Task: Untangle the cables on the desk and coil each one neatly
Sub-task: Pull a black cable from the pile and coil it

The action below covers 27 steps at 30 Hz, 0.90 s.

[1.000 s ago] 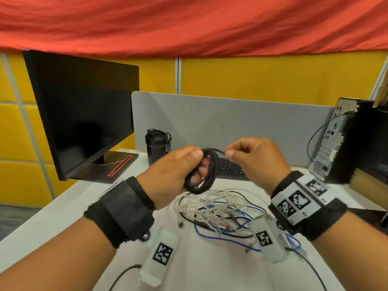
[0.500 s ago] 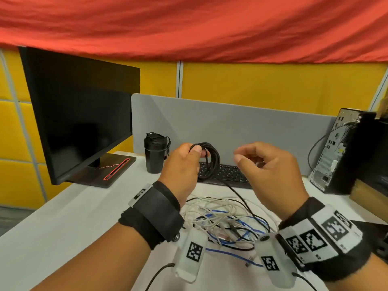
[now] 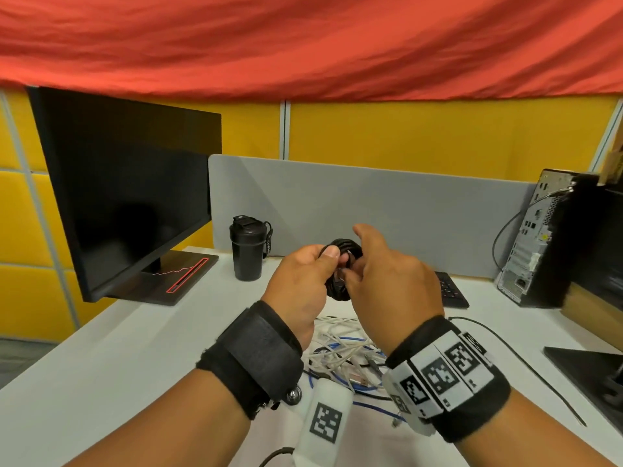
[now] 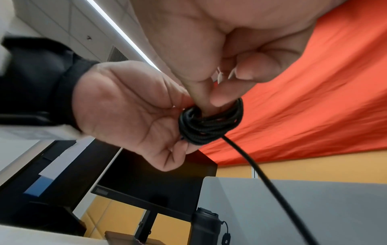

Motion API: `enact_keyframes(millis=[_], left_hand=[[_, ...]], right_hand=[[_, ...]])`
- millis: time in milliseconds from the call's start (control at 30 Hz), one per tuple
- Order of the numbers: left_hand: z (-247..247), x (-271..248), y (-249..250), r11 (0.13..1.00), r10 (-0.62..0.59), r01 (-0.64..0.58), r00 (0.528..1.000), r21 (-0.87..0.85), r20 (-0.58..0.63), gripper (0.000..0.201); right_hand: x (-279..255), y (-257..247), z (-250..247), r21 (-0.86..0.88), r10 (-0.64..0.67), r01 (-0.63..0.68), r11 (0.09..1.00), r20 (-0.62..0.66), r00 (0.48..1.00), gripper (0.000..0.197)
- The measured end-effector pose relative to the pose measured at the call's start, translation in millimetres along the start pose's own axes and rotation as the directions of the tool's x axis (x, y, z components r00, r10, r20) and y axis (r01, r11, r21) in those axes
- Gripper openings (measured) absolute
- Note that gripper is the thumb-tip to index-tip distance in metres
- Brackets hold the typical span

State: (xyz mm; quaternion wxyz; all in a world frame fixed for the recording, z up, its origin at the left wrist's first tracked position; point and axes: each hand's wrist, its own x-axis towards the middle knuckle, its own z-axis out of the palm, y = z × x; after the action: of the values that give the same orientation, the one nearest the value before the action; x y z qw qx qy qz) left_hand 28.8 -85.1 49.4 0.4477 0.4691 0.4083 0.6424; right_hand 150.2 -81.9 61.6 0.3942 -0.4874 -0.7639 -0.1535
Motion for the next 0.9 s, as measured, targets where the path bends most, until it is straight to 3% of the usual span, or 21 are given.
enact_keyframes(millis=[100, 167, 300, 333, 367, 433, 467, 567, 700, 767, 800, 833, 900], left_hand=[[2.8, -1.5, -0.2, 1.000, 0.018, -0.018, 1.000, 0.016, 0.006, 0.024], [4.4, -1.2, 0.8, 0.998, 0.032, -0.032, 0.999, 0.047, 0.010, 0.024], [4.3, 0.2, 4.1, 0.940, 0.147, -0.149, 0.989, 0.306, 0.029, 0.025], [3.0, 0.6, 4.7, 0.880, 0.211, -0.218, 0.975, 0.423, 0.065, 0.026], [1.9, 0.3, 5.5, 0.796, 0.270, -0.289, 0.956, 0.532, 0.114, 0.026], [2.7, -0.9, 8.1, 0.650, 0.341, -0.378, 0.920, 0.660, 0.191, 0.025], [4.1, -1.1, 9.5, 0.608, 0.357, -0.398, 0.910, 0.687, 0.212, 0.024], [10.2, 0.6, 12.2, 0.483, 0.348, -0.414, 0.899, 0.771, 0.265, 0.026], [11.4, 4.3, 16.4, 0.393, 0.302, -0.422, 0.899, 0.817, 0.319, 0.029], [7.4, 7.3, 19.3, 0.352, 0.290, -0.428, 0.895, 0.833, 0.338, 0.030], [3.9, 9.1, 21.3, 0.350, 0.287, -0.428, 0.896, 0.834, 0.339, 0.031], [0.3, 11.4, 23.6, 0.368, 0.287, -0.430, 0.896, 0.825, 0.339, 0.032], [-6.0, 15.3, 28.4, 0.409, 0.304, -0.448, 0.888, 0.795, 0.345, 0.034]], right_hand=[[1.1, -0.2, 1.1, 0.059, 0.061, -0.060, 0.996, -0.011, 0.998, 0.051], [3.6, -0.8, 0.0, 0.197, 0.153, -0.149, 0.969, -0.006, 0.988, 0.046], [13.0, 2.8, -5.8, 0.562, 0.397, -0.400, 0.724, 0.136, 0.908, 0.030], [15.5, 5.2, -9.2, 0.557, 0.409, -0.428, 0.712, 0.166, 0.897, 0.027], [17.3, 8.0, -12.2, 0.492, 0.386, -0.424, 0.760, 0.183, 0.904, 0.024], [18.4, 13.3, -15.7, 0.210, 0.258, -0.289, 0.934, 0.166, 0.952, 0.016], [18.7, 14.9, -15.6, 0.068, 0.182, -0.193, 0.979, 0.146, 0.973, 0.013], [19.8, 17.1, -12.0, -0.145, 0.090, -0.070, 0.987, 0.141, 0.986, 0.014], [16.9, 25.0, -7.4, -0.110, 0.130, -0.115, 0.987, 0.149, 0.980, 0.007], [15.5, 28.6, -9.2, 0.078, 0.219, -0.234, 0.969, 0.168, 0.961, 0.011], [17.3, 29.9, -11.7, 0.275, 0.302, -0.350, 0.896, 0.201, 0.932, 0.016], [20.3, 30.1, -15.5, 0.510, 0.385, -0.471, 0.719, 0.271, 0.882, 0.020], [23.3, 31.5, -22.4, 0.791, 0.405, -0.584, 0.185, 0.480, 0.778, 0.025]])
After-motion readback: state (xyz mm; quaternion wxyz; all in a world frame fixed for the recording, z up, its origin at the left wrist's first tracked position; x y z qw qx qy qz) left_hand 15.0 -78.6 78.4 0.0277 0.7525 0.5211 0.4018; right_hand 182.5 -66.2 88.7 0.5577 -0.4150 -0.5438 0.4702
